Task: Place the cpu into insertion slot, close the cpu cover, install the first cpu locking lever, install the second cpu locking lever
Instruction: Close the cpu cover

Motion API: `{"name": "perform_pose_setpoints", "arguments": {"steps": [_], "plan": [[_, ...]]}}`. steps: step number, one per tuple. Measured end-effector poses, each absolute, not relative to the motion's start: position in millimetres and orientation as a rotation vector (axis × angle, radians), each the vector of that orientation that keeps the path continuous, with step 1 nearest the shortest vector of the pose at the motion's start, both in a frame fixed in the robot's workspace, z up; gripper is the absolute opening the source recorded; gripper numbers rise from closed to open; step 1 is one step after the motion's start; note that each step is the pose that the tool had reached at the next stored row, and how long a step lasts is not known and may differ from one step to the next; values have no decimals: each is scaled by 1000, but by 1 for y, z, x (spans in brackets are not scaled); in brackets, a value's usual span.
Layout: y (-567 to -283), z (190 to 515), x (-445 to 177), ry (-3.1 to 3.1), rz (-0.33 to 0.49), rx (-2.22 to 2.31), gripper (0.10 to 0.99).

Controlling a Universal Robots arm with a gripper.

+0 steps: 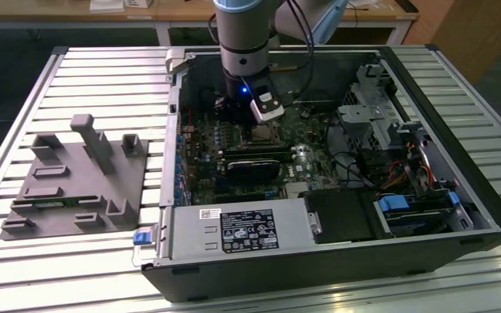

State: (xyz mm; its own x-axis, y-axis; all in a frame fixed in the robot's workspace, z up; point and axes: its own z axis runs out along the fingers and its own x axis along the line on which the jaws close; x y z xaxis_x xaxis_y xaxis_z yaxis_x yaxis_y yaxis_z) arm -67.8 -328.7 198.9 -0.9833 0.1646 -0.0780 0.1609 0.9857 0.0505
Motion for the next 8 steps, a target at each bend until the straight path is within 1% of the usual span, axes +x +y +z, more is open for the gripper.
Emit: {"name": "perform_pose_setpoints", "arguments": {"steps": [8], "plan": [[-329,213,-68,3049,67,250,106]]}}
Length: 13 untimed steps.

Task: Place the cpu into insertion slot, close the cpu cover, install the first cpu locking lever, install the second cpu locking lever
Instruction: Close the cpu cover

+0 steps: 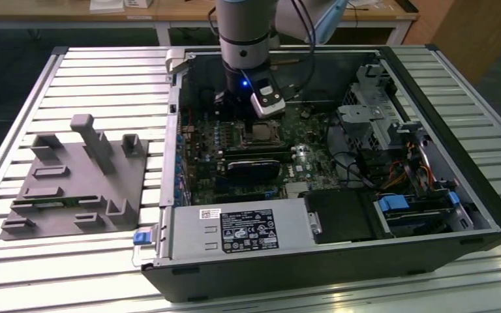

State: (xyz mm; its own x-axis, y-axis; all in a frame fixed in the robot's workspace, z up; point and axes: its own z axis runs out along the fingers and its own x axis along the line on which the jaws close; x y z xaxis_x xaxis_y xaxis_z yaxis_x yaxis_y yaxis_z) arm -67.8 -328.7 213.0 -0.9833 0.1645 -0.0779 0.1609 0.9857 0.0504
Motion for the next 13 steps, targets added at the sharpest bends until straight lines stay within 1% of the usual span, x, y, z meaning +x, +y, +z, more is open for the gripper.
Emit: {"name": "perform_pose_setpoints", "arguments": {"steps": [13], "plan": [[-329,215,-44,3054,67,251,106]]}}
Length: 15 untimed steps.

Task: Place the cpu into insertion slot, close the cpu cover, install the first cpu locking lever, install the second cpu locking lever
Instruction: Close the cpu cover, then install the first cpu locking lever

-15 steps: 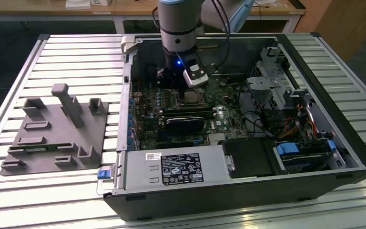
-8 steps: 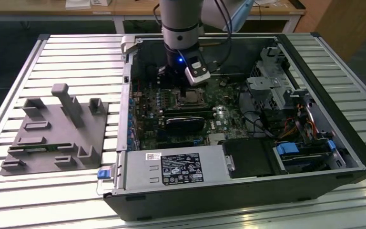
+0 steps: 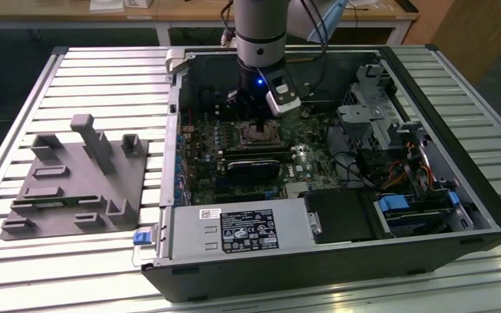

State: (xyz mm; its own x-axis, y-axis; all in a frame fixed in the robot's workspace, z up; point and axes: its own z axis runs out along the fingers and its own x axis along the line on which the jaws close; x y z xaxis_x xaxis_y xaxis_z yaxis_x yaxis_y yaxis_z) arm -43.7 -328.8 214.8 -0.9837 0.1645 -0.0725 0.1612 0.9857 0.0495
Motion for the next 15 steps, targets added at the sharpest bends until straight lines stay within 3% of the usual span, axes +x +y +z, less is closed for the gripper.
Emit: {"name": "perform_pose_setpoints", "arguments": {"steps": [15], "plan": [[-329,229,-44,3054,66,251,106]]}}
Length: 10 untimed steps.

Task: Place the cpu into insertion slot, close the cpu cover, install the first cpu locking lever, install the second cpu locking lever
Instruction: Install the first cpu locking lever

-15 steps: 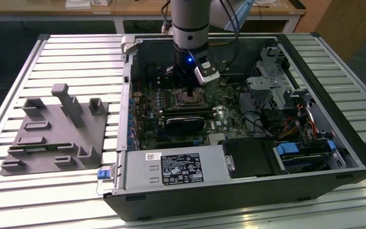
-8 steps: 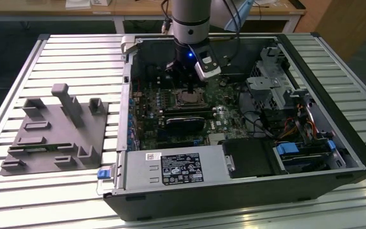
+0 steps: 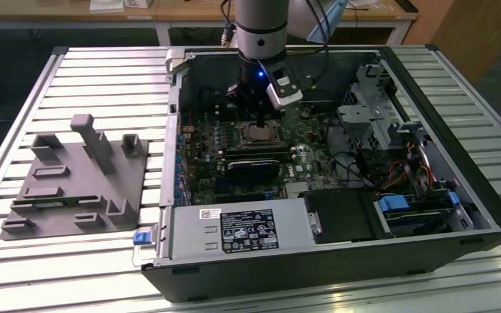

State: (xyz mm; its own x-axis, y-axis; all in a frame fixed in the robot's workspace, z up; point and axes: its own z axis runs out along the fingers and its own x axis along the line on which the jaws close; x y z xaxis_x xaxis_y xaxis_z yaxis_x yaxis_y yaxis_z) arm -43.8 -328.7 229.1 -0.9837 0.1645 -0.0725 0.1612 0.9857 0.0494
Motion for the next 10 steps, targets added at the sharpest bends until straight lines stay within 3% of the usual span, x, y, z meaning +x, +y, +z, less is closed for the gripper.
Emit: {"name": "perform_pose_setpoints", "arguments": {"steps": [10], "plan": [[-329,229,-49,3054,66,251,106]]}}
